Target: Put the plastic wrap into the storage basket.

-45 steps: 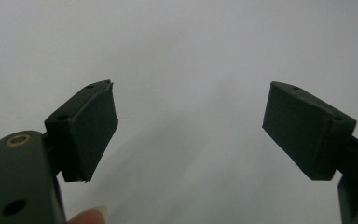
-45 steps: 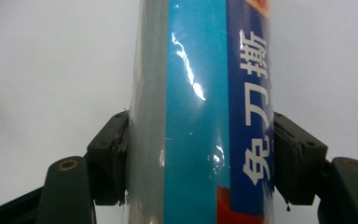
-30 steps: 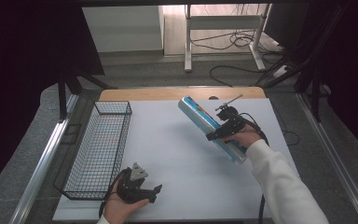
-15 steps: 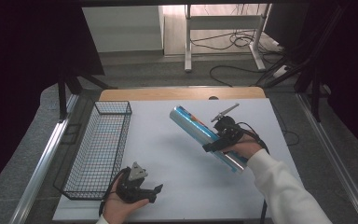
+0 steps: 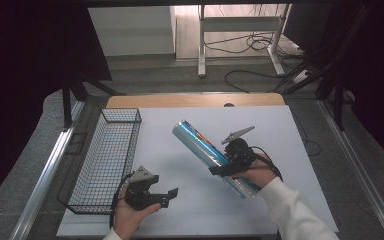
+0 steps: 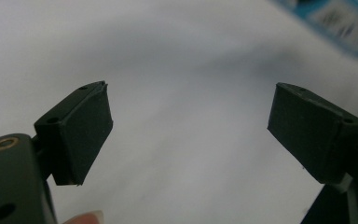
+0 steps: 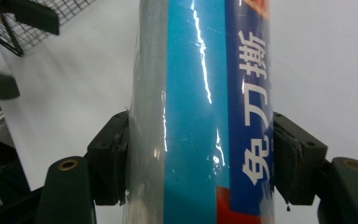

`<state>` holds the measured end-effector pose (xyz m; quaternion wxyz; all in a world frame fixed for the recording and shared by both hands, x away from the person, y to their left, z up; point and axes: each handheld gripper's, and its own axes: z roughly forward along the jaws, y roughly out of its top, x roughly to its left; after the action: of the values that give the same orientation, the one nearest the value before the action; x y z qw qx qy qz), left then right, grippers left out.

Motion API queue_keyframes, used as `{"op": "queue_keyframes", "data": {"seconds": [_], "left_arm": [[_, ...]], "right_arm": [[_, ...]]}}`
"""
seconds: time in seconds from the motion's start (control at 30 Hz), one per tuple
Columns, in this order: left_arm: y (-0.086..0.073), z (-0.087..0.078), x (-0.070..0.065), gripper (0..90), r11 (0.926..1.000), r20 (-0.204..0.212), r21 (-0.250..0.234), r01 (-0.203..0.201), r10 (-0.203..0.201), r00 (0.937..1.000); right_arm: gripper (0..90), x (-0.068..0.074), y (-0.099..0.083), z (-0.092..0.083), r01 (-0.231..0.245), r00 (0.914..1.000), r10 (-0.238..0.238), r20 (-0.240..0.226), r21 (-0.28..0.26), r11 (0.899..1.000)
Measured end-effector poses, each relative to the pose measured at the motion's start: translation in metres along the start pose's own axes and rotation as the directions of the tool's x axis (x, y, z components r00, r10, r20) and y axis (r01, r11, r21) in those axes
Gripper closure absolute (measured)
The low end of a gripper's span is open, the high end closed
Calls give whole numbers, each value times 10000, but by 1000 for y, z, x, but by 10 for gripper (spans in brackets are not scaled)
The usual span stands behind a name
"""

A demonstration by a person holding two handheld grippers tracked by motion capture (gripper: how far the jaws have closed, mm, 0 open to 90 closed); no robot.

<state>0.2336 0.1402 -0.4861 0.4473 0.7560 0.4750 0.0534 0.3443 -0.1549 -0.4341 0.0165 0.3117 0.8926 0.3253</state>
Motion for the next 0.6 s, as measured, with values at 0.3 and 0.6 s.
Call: {"op": "queue_keyframes", "data": {"seconds": [0.3, 0.6], "left_arm": [[31, 14, 9, 123, 9734, 1697, -935, 2093, -1916, 9667], [43, 33, 16, 119, 9435, 2829, -912, 3187, -2823, 9167]], "right_arm": [[317, 19, -3, 9, -92, 9995, 78, -298, -471, 9988], [317, 25, -1, 11, -263, 9993, 235, -305, -966, 9950]]}}
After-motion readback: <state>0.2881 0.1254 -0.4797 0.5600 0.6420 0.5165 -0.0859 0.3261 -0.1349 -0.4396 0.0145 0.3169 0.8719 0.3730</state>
